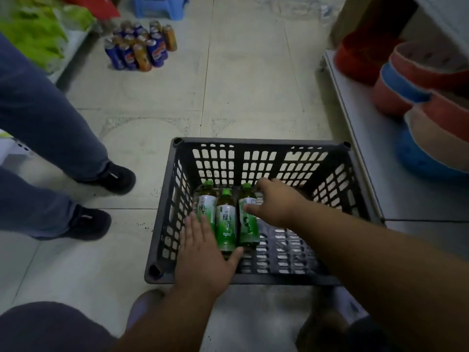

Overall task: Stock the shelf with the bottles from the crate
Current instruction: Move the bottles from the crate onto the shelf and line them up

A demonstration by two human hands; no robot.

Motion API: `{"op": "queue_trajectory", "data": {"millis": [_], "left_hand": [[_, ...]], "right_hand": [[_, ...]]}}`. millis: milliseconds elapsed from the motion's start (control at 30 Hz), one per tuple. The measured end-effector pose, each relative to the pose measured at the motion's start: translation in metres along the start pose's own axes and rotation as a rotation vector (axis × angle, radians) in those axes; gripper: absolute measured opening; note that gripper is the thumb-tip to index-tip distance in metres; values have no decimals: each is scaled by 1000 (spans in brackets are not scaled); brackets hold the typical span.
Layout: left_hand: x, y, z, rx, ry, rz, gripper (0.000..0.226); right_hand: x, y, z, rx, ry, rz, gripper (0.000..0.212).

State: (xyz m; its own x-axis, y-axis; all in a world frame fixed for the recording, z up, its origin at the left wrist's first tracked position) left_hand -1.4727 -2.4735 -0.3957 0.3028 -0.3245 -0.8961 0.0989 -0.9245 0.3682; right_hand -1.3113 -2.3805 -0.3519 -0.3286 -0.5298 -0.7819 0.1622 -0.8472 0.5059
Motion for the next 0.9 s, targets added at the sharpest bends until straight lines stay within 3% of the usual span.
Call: {"op": "queue_trajectory", "data": {"millis": [100,300,433,567,733,900], "left_hand": [[7,-8,0,1,-39,4,111],[5,-14,-4,48,-3,-57,105],[8,-16,-4,94,-11,-81,103],[12,-18,-3,101,-42,-58,104],[16,-16,-5,110,-37,-26,102],[15,-16,-6,114,-37,5,101]], "right_hand": [[35,-30,-23,108,-127,3,77],[100,-80,-59,275,-272,76,65],[149,-125,-68,387,-318,92,85],[161,-153,-92,518,-315,-30,94],[171,-166,-125,543,-542,-8,53],[152,-127,-102,442,-811,40,48]]}}
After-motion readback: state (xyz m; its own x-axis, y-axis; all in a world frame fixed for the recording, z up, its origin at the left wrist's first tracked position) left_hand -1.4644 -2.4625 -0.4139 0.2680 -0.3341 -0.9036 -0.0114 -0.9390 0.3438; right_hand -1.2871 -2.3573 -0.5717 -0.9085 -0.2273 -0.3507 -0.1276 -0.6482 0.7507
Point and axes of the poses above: each hand's wrist, its own y-axis away from the middle knuckle, its own x-axis out of the palm, z = x × y, the point moved 10 cm from there along -y, towards the middle knuckle, and after that the axes turned 2 degrees about -x, right-handed, at the moved point
